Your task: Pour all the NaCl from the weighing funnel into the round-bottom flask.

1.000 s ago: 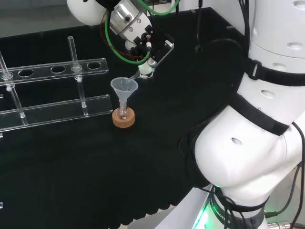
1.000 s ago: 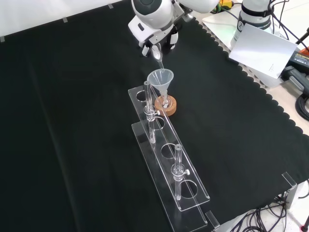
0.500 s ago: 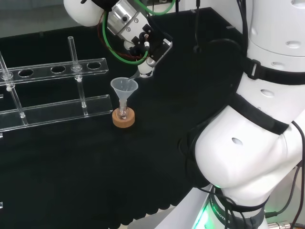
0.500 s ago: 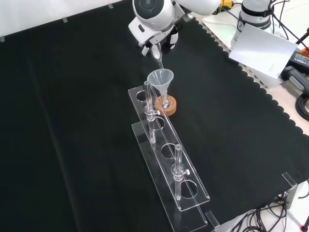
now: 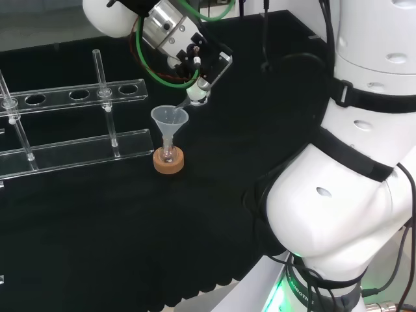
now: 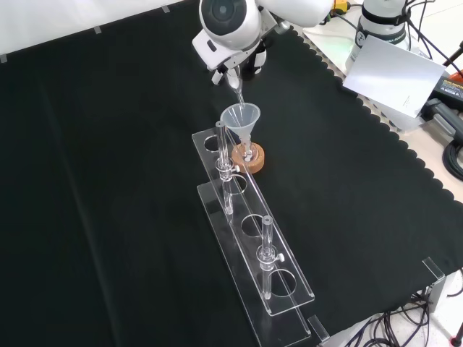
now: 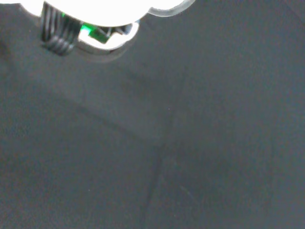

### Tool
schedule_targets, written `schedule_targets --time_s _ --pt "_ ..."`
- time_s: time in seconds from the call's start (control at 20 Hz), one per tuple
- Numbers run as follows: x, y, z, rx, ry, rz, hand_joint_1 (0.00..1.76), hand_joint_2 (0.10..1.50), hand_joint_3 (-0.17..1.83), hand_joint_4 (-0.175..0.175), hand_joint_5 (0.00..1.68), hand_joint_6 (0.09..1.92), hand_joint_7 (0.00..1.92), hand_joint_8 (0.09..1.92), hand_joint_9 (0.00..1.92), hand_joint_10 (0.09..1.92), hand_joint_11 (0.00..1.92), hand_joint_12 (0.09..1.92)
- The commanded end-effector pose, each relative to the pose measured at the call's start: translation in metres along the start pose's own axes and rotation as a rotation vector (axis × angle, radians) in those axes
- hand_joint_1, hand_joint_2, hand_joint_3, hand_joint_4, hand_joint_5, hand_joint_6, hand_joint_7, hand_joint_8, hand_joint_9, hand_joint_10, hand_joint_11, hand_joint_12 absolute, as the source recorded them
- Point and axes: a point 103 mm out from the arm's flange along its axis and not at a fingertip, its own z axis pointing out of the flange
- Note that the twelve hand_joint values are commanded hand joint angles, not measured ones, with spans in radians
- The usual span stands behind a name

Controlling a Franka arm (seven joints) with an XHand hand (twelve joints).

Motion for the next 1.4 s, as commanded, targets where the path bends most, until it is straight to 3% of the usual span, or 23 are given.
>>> schedule_targets --time_s 0.05,1.4 --pt "0.002 0.0 -0.002 0.006 -0.024 0.01 1.13 0.62 0.72 0.175 1.29 0.67 1.15 0.51 1.46 0.09 1.1 0.87" --pt "0.009 0.001 -0.013 0.027 -0.145 0.046 1.13 0.62 0.71 0.175 1.29 0.66 1.16 0.51 1.46 0.09 1.09 0.88"
